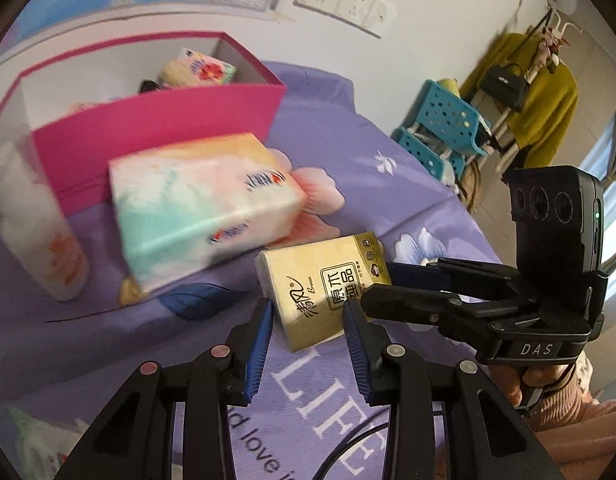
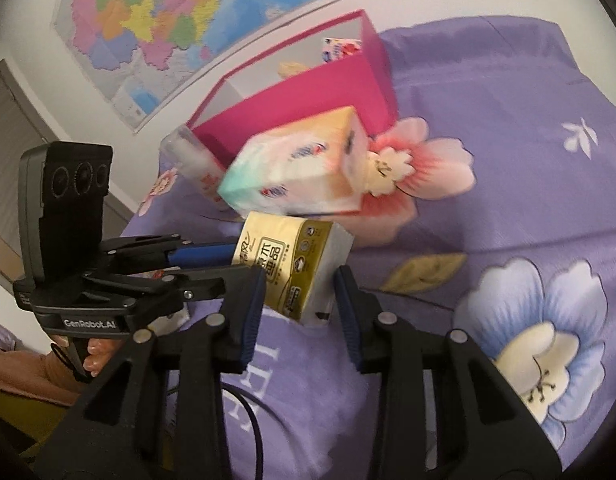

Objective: Organize soft objects
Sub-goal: 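Lift the gold tissue pack toward the pink box with the right tool, then lower the gold tissue pack into the box and open the right tool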

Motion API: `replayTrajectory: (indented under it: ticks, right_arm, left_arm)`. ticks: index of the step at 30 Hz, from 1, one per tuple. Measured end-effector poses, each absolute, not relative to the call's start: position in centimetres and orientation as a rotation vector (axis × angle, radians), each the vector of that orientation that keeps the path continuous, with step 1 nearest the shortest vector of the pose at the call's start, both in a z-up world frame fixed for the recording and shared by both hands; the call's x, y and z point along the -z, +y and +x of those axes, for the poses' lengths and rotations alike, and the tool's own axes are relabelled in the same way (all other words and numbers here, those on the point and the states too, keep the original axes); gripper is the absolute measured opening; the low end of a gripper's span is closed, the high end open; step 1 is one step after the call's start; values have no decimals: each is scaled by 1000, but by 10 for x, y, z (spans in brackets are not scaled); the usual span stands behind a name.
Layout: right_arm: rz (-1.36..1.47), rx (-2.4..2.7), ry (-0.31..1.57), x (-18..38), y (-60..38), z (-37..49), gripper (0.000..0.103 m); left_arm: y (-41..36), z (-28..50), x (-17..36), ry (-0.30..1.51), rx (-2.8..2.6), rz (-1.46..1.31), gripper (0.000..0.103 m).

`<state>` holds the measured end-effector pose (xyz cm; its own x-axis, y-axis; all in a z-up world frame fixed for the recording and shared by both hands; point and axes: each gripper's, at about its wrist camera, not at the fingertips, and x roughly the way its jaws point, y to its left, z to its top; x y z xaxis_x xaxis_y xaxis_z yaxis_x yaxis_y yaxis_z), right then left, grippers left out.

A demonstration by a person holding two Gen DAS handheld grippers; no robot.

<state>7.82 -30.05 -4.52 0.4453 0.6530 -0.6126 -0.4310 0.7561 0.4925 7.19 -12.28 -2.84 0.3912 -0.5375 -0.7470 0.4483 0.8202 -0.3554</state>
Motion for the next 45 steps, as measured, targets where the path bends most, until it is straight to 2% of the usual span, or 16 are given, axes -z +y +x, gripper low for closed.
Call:
replayTrajectory:
  ticks: [45]
  right_arm:
    - [220, -771, 742, -8, -267, 123, 39]
  left_arm:
    - [-93, 92, -24, 811, 498, -73, 35]
